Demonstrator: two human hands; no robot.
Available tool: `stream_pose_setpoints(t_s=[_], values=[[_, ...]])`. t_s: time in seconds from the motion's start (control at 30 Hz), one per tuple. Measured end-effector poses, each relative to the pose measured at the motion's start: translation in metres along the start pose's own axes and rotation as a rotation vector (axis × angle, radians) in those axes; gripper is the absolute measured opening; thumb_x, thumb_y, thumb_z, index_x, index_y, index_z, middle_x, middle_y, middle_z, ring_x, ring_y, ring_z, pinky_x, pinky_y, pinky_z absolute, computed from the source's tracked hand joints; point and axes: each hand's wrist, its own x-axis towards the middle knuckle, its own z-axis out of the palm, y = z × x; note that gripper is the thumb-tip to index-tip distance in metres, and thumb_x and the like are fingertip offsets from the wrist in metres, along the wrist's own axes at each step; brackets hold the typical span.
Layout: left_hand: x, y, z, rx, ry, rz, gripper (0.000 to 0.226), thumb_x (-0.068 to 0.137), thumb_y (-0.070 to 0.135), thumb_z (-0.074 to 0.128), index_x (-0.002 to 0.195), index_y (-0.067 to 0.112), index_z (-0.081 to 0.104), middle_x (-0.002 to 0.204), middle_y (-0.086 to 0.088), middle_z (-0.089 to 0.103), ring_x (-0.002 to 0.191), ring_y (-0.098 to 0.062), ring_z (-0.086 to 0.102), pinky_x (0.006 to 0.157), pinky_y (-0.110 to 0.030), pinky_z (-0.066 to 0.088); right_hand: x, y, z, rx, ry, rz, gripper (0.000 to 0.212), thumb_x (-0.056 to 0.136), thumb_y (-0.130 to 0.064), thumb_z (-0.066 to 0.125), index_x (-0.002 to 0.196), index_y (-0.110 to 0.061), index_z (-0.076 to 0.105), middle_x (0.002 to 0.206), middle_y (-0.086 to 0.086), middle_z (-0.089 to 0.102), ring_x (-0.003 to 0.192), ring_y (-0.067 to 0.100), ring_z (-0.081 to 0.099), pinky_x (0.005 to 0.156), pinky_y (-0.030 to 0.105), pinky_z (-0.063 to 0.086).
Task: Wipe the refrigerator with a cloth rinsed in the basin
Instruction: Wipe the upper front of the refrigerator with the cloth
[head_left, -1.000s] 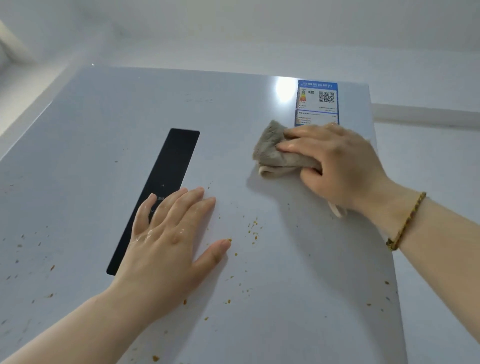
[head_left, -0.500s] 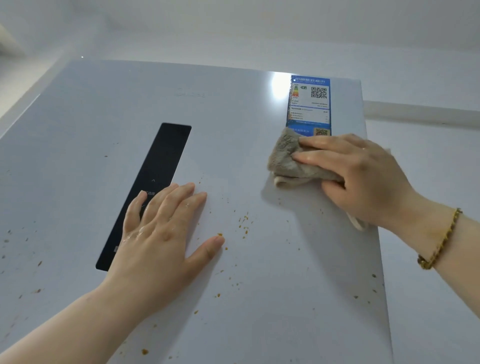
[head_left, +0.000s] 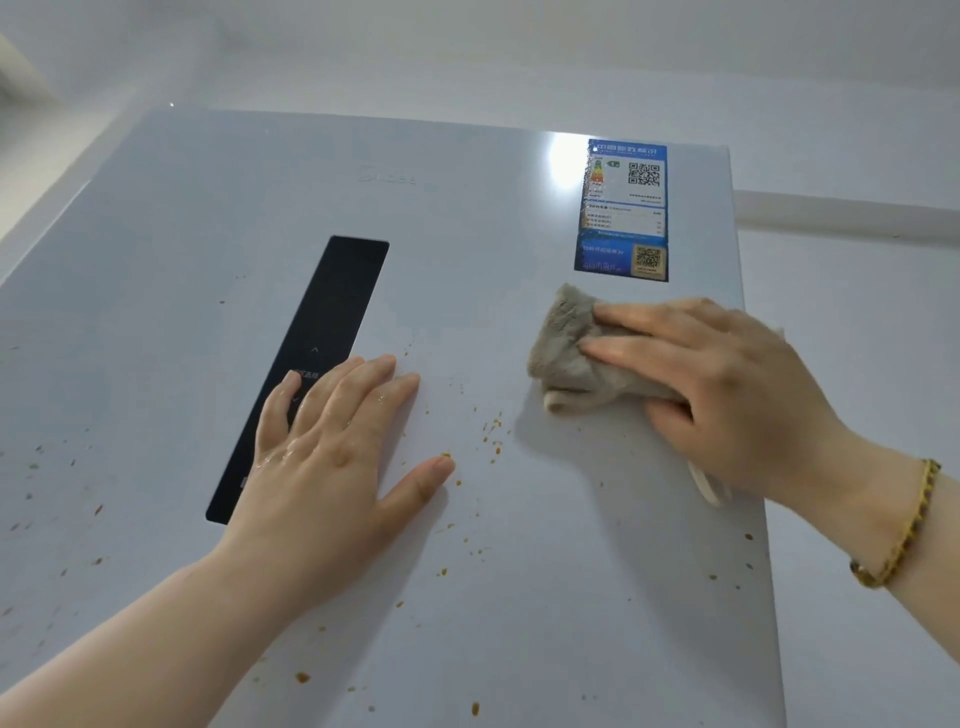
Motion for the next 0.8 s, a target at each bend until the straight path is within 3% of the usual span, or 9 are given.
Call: stream_pose_setpoints(t_s=[0.17,0.3,0.43,0.53,0.67,0.8], values=[[-0.001,0.000,0.000,-0.003,-0.015,-0.006,0.074,0.078,0.064,0.028,0.128,0.015,0.051,0.136,-0.002,0.048,0.127,-0.006,0.020,0.106,-0.023,-0.007,0.014,0.016,0.001,-0.063,0.044,0.304,0.052,0.071,-0.019,0.033,0.109,-0.010,0.067,0.113,0.014,0.066,0.088,0.042,0.063,0.076,0.050,0.049],[0.000,-0.001,0.000,0.013,-0.056,0.005,0.079,0.084,0.069,0.011,0.125,0.014,0.051,0.131,-0.005,0.053,0.125,-0.011,0.025,0.105,-0.026,-0.002,-0.001,-0.010,0.007,-0.067,0.091,0.175,0.049,0.069,-0.017,0.036,0.104,-0.011,0.069,0.110,0.012,0.068,0.084,0.035,0.064,0.071,0.045,0.052],[-0.001,-0.001,0.000,0.003,-0.046,0.006,0.079,0.083,0.070,0.014,0.125,0.014,0.051,0.132,-0.006,0.052,0.126,-0.010,0.024,0.105,-0.025,-0.003,-0.011,-0.021,0.003,0.004,0.029,-0.053,0.043,0.073,-0.015,0.040,0.105,-0.014,0.069,0.111,0.007,0.068,0.089,0.027,0.058,0.068,0.038,0.052],[-0.001,-0.001,0.001,-0.004,-0.010,0.000,0.075,0.078,0.065,0.027,0.129,0.015,0.049,0.137,-0.002,0.047,0.128,-0.005,0.018,0.106,-0.021,-0.008,-0.001,-0.003,0.002,-0.050,0.044,0.064,0.046,0.071,-0.015,0.038,0.105,-0.010,0.069,0.109,0.012,0.068,0.081,0.036,0.065,0.067,0.045,0.054],[-0.001,-0.001,0.001,0.001,-0.004,-0.006,0.077,0.076,0.066,0.024,0.131,0.017,0.047,0.140,0.002,0.043,0.129,-0.002,0.014,0.106,-0.020,-0.011,0.004,-0.006,0.007,-0.128,0.123,0.277,0.047,0.070,-0.017,0.036,0.104,-0.009,0.068,0.108,0.014,0.068,0.079,0.040,0.063,0.067,0.046,0.051],[-0.001,-0.001,-0.001,0.000,-0.051,-0.011,0.077,0.079,0.069,0.022,0.130,0.016,0.048,0.138,-0.001,0.046,0.129,-0.005,0.017,0.106,-0.022,-0.009,-0.014,-0.036,0.012,-0.092,0.121,0.134,0.046,0.069,-0.018,0.039,0.105,-0.014,0.068,0.111,0.009,0.067,0.088,0.028,0.054,0.067,0.036,0.050]])
